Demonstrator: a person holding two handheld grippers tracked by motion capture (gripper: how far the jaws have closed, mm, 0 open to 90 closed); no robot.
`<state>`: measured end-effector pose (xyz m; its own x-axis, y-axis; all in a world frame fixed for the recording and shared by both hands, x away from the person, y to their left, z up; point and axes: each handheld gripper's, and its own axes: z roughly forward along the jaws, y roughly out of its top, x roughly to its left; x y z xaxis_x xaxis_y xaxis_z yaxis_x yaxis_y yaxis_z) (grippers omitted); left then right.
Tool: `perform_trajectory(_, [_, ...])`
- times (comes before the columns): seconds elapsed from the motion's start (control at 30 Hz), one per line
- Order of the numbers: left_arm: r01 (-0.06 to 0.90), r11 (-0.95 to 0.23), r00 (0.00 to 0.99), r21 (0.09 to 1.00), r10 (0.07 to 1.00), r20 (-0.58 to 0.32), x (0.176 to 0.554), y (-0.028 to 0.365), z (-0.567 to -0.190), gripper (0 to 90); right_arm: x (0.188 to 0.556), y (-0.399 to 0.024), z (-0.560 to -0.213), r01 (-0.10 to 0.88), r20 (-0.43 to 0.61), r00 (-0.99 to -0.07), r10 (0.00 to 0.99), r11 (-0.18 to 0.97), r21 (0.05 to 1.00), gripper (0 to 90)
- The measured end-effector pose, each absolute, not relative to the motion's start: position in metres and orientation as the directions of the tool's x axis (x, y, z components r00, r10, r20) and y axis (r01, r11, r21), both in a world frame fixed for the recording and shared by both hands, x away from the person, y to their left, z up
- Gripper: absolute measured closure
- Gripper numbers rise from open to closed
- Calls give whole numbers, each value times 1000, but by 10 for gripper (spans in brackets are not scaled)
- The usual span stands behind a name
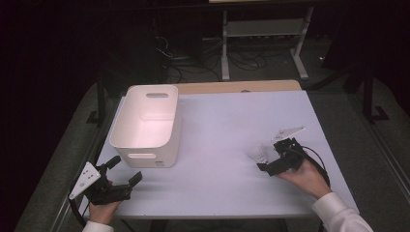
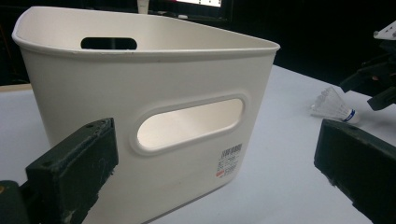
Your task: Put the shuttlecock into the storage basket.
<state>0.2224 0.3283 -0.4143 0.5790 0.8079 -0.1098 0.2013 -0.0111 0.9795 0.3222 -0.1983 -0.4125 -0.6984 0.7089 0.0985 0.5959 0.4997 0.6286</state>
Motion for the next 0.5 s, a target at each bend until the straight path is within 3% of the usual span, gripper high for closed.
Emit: perform_trajectory(0.5, [207, -2, 578, 978, 807, -121, 223, 328, -415, 0, 335, -195, -413, 690, 148, -655, 741, 506, 518, 0])
